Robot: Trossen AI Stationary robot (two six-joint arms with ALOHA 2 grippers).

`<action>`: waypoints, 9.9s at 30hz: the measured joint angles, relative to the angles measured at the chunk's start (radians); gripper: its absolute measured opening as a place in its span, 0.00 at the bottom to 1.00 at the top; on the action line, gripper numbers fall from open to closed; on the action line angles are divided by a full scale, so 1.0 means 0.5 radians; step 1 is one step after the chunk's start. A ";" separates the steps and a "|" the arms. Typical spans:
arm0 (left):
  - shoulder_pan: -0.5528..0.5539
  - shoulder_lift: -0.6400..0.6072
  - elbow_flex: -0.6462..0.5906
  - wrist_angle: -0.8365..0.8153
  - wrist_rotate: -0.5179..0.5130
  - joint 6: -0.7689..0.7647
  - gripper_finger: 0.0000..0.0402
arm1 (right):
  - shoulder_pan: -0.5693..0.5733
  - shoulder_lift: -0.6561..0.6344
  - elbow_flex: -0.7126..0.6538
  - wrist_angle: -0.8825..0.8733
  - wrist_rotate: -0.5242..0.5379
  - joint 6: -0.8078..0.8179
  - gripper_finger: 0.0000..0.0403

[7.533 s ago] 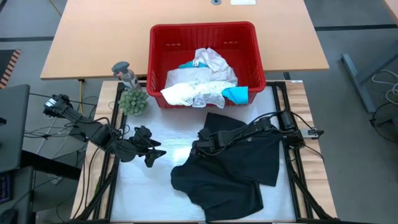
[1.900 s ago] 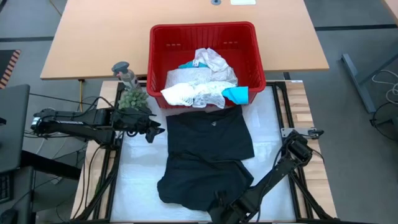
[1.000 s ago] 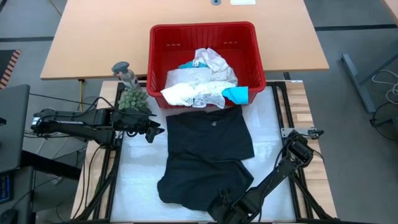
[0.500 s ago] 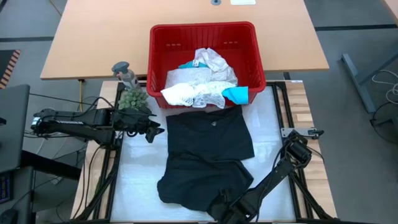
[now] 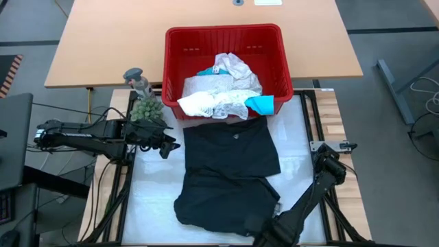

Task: Fold Laundry from Bin
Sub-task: Fold the black shorts

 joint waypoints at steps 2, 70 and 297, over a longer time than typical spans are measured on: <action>-0.004 0.000 0.000 -0.051 0.035 -0.002 0.52 | 0.020 0.000 -0.008 -0.156 -0.127 0.235 0.05; -1.837 2.110 0.477 1.239 -1.002 -3.010 0.52 | 0.180 -0.140 -0.263 0.106 0.202 0.599 0.47; -1.916 1.270 -0.333 0.943 -1.340 -2.222 0.51 | -0.867 0.370 0.363 0.250 -0.336 -1.464 0.30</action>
